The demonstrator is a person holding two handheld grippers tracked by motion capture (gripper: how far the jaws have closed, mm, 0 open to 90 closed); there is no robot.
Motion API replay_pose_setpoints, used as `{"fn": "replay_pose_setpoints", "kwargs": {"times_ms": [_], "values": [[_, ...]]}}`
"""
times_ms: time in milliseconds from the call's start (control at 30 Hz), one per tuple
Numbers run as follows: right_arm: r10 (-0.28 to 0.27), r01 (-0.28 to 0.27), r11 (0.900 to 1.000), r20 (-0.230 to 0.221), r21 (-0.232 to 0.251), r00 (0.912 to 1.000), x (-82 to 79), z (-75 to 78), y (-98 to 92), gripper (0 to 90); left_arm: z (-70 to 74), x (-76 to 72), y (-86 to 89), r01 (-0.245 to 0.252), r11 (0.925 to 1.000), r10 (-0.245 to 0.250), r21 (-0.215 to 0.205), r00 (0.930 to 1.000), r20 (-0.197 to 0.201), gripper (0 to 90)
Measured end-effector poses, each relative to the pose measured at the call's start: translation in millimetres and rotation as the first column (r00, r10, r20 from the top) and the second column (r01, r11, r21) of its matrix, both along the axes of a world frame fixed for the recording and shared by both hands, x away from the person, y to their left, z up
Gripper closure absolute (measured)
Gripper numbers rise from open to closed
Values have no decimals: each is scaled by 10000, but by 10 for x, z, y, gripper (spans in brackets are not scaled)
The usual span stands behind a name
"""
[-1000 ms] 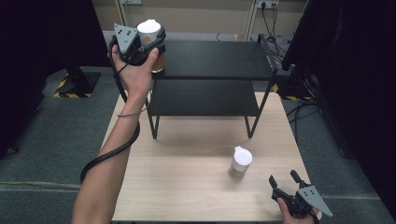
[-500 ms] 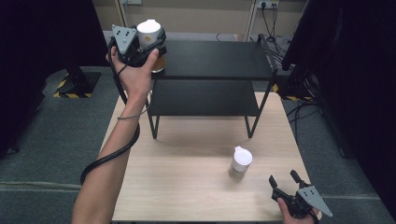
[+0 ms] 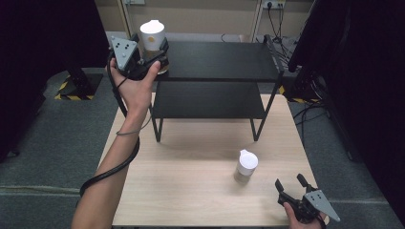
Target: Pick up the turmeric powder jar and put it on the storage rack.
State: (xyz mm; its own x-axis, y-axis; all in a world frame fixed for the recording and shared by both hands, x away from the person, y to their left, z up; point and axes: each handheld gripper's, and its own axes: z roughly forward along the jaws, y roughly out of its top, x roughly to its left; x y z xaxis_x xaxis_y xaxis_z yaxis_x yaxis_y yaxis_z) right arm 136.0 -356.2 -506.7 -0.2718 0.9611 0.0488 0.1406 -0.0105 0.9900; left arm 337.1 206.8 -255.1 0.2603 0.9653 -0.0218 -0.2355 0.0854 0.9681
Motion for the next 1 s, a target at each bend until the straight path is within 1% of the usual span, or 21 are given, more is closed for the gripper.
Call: {"fn": "replay_pose_setpoints", "kwargs": {"times_ms": [67,100,133,267,367,433,567,633,833,900,1000], "values": [[-11,11,10000,21,1,10000,-2,-4,1,135,-39,-62,10,72,9999,-73,89,9999,137,135],[-11,11,10000,21,1,10000,-2,-4,1,135,-39,-62,10,72,9999,-73,89,9999,137,135],[-8,8,10000,13,-9,10000,-1,-2,-2,135,-62,-105,20,110,9999,-112,75,9997,194,135],[-14,14,10000,5,2,10000,-1,-1,3,135,-110,-168,35,184,9998,-186,65,9994,278,135],[-15,15,10000,18,12,10000,-2,-4,1,134,-179,-233,37,139,9998,-145,142,9990,413,138],[-16,16,10000,15,10,10000,-1,-3,2,134,-218,-263,48,221,9997,-226,122,9988,437,138],[-13,13,10000,18,-15,10000,-2,-2,4,133,-275,-325,63,197,9998,-201,85,9986,479,139],[-16,16,10000,32,4,10000,-4,-6,2,133,-299,-358,64,152,9997,-161,184,9986,502,138],[-11,12,10000,18,-31,10000,-2,-2,6,132,-388,-458,68,327,9991,-340,271,9981,506,138],[-10,10,10000,30,-30,10000,-3,-4,4,132,-431,-495,69,396,9989,-408,244,9978,515,139],[-9,9,10000,42,-18,10000,-4,-6,3,132,-533,-564,68,428,9989,-440,202,9971,627,141]]}}
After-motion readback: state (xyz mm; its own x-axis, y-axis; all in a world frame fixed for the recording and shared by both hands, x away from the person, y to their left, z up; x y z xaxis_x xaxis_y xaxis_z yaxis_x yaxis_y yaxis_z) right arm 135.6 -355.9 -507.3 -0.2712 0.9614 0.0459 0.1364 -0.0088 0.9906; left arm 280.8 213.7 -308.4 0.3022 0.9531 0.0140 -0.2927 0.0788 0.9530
